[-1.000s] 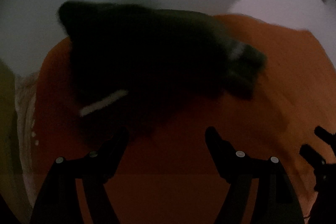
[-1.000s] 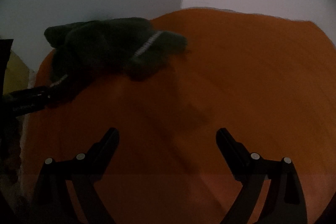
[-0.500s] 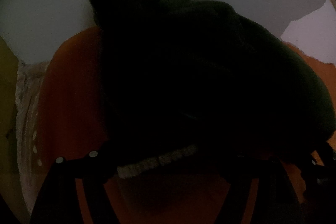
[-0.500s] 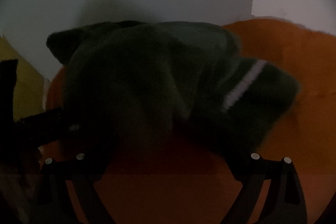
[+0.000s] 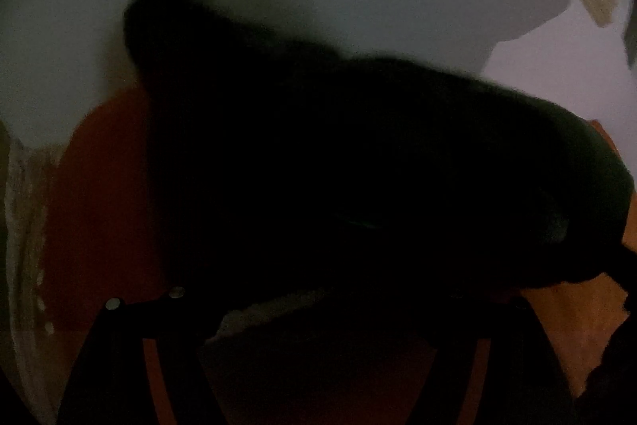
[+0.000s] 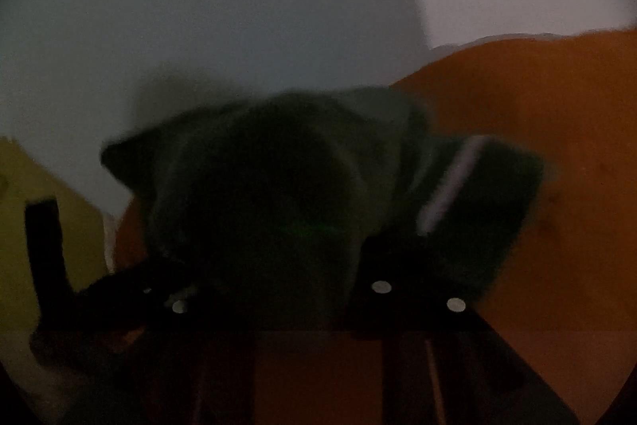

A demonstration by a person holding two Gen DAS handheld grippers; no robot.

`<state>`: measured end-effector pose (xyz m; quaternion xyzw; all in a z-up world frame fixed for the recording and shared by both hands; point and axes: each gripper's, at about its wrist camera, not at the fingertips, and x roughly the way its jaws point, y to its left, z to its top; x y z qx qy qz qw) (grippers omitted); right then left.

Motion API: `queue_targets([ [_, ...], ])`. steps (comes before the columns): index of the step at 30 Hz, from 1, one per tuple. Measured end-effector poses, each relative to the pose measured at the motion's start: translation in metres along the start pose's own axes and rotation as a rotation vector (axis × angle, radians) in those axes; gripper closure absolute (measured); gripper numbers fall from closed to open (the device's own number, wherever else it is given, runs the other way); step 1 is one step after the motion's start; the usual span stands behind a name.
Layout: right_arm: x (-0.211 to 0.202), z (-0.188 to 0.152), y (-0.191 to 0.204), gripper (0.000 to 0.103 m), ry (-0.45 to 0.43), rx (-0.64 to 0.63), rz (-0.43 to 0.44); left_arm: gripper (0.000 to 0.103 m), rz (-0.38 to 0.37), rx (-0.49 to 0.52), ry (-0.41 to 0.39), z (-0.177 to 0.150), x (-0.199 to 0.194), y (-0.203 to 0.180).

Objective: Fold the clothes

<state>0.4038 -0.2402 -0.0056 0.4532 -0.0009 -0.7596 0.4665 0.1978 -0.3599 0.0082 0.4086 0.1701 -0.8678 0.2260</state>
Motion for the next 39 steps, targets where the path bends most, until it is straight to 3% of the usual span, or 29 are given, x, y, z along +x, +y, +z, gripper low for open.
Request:
queue_targets([
  [7,-0.110,0.003,-0.046,0.088,-0.170,0.022,-0.103,0.027,-0.109,0.137,-0.013,-0.046,-0.075,-0.087],
  [16,-0.302,0.009,-0.141,0.091,-0.426,0.149,-0.287,0.025,-0.248,0.292,-0.064,-0.114,-0.181,-0.194],
  [22,-0.462,-0.021,-0.202,0.091,-0.558,0.214,-0.473,0.025,-0.364,0.510,-0.116,-0.180,-0.257,-0.313],
  [26,-0.574,-0.074,-0.226,0.091,-0.710,0.233,-0.672,0.025,-0.454,0.603,-0.076,-0.225,-0.291,-0.387],
  [30,-0.676,-0.145,-0.252,0.091,-0.803,0.274,-0.885,0.025,-0.487,0.681,-0.013,-0.252,-0.294,-0.445],
  [34,-0.724,-0.240,-0.296,0.091,-0.717,0.394,-1.017,0.025,-0.519,0.758,0.051,-0.278,-0.295,-0.502],
  [37,-0.731,-0.328,-0.328,0.091,-0.605,0.499,-1.049,0.025,-0.542,0.816,0.099,-0.298,-0.296,-0.546],
  [39,-0.720,-0.386,-0.346,0.091,-0.536,0.603,-0.999,0.025,-0.557,0.855,0.132,-0.311,-0.297,-0.575],
])
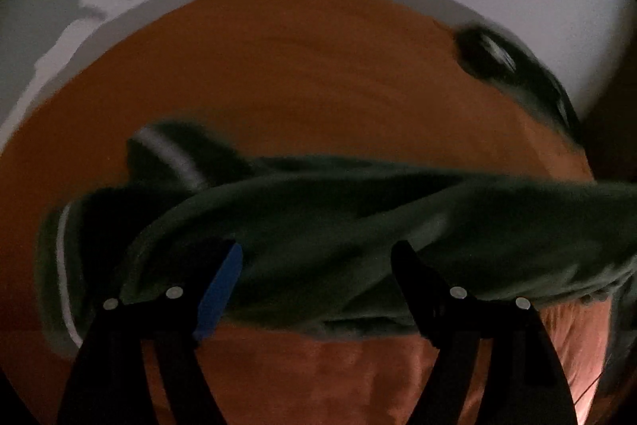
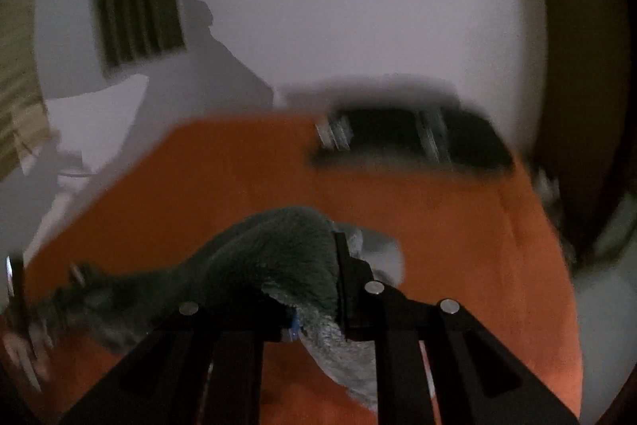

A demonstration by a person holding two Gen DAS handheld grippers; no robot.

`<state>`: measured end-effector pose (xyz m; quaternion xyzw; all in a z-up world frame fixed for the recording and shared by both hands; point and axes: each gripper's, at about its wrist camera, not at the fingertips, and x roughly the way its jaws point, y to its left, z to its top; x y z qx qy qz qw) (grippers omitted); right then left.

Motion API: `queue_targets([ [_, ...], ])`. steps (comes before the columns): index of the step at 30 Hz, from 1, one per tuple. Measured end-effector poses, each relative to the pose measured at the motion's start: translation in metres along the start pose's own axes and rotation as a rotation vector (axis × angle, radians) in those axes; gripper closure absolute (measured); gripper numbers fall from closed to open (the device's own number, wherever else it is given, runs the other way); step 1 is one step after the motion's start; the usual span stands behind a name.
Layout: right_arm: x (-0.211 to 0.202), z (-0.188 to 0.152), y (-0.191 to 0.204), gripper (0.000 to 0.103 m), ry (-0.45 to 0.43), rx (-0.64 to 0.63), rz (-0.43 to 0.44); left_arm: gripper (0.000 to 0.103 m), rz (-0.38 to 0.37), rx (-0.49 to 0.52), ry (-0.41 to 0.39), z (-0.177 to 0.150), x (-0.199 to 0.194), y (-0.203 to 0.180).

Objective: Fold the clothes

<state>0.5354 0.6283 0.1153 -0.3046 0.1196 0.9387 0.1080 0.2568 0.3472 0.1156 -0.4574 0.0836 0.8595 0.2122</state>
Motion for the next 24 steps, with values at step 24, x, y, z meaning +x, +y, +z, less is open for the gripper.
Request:
queue_targets([
  [24,0.035,-0.140,-0.032,0.073,0.522,0.024,-0.028,0.025,-0.361,0.194,0.223,-0.027,0.045,-0.140],
])
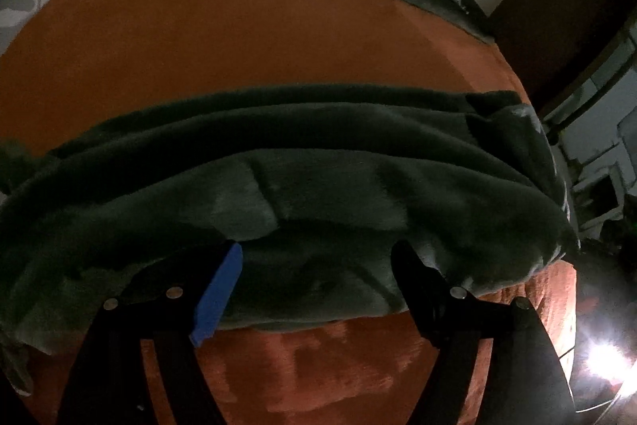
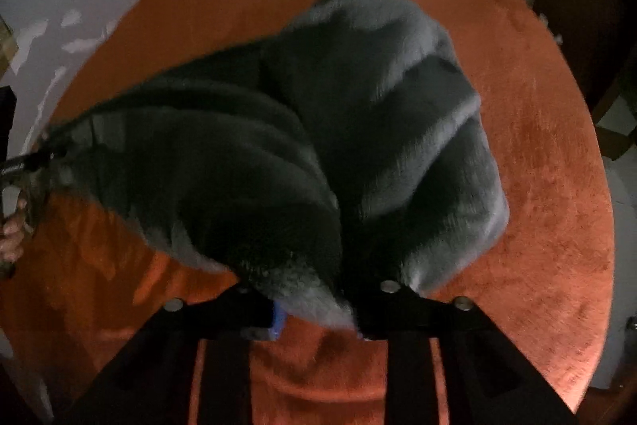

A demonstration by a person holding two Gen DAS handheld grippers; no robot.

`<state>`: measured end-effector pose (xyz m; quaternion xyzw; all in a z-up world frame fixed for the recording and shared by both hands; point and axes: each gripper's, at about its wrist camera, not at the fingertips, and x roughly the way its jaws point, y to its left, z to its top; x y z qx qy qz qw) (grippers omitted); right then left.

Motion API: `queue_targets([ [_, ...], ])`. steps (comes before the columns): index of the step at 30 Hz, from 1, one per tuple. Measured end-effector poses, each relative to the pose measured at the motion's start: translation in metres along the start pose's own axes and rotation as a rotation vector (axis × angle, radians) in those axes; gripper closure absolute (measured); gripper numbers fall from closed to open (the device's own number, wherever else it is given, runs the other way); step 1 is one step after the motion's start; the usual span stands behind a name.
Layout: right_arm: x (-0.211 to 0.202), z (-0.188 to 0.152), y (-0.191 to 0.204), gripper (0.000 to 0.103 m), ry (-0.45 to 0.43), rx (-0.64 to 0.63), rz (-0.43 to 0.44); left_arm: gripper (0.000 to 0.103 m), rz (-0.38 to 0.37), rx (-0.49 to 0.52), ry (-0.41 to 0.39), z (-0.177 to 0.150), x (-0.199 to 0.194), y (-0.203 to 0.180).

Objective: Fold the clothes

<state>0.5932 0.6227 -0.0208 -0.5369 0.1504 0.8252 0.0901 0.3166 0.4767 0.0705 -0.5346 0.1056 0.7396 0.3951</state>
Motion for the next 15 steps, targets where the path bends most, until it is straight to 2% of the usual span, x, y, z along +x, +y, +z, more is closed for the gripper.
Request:
queue_targets([
  [2,-0.010,0.002,-0.004,0.058,0.047,-0.004,-0.023,0.025,-0.012,-0.010,0.003,0.002,-0.002,0.007],
  [4,-0.022,0.002,-0.008,0.049,0.080,-0.006,-0.053,0.025,-0.024,-0.020,0.006,0.004,-0.005,0.014],
  [7,-0.038,-0.001,-0.019,0.048,0.108,0.030,-0.051,0.025,0.024,-0.029,0.010,0.002,-0.011,0.030],
  [11,-0.058,0.007,-0.048,0.048,0.099,0.138,0.011,0.025,0.090,-0.041,0.016,0.000,-0.020,0.052],
  [14,-0.058,0.028,-0.072,0.045,0.099,0.161,0.032,0.025,0.139,-0.050,0.020,-0.002,-0.027,0.068],
  [15,-0.056,0.036,-0.079,0.045,0.102,0.165,0.035,0.025,0.133,-0.049,0.020,-0.002,-0.027,0.067],
])
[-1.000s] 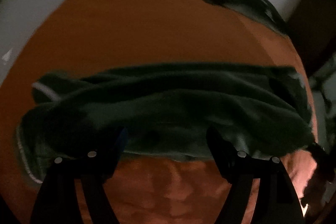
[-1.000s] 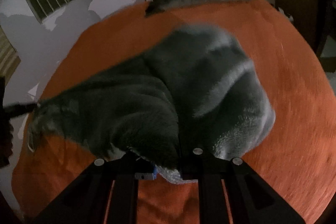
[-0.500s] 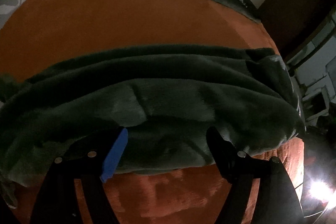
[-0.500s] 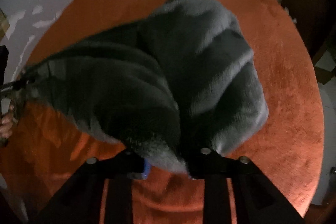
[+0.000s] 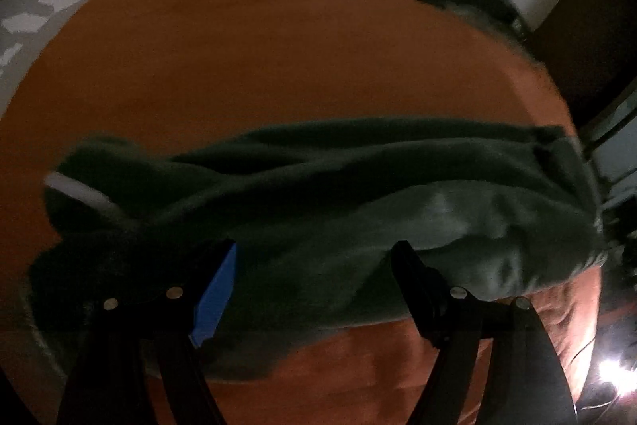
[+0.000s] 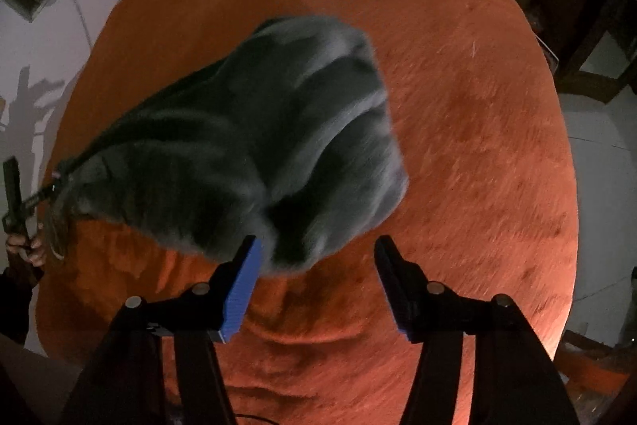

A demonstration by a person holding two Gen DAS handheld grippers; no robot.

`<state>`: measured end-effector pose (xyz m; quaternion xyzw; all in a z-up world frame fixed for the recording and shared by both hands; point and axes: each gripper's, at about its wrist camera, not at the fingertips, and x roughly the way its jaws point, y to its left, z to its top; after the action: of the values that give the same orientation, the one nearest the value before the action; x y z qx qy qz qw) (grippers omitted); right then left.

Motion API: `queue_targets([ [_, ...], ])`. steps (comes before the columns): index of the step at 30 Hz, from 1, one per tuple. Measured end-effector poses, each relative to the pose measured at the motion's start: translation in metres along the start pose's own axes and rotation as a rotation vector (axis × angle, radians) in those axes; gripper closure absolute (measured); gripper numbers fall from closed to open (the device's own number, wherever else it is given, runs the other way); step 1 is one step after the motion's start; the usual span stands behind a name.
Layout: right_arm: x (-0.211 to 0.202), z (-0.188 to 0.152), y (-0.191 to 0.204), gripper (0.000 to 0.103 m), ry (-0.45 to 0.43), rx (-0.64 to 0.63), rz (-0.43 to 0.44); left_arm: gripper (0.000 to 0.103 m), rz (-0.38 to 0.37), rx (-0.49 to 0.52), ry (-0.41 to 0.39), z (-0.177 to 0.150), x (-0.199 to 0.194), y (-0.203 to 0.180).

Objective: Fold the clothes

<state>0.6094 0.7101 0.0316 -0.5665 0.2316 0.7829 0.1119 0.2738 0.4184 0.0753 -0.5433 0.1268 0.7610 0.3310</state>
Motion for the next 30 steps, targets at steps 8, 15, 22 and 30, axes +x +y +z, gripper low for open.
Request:
queue_targets([
  [8,0.040,0.061,-0.020,0.045,0.023,0.103,0.018,0.025,-0.068,0.017,0.003,0.000,0.001,-0.009],
  [15,0.061,0.036,-0.003,0.051,-0.021,0.159,0.042,0.025,-0.058,0.067,-0.019,-0.003,-0.006,-0.019],
  [22,0.040,0.044,-0.017,0.090,-0.154,0.253,0.043,0.025,-0.029,0.087,-0.024,0.010,0.003,0.004],
  [30,-0.019,0.078,0.023,0.096,-0.387,0.136,-0.063,0.025,-0.142,-0.064,-0.015,0.032,0.006,0.017],
])
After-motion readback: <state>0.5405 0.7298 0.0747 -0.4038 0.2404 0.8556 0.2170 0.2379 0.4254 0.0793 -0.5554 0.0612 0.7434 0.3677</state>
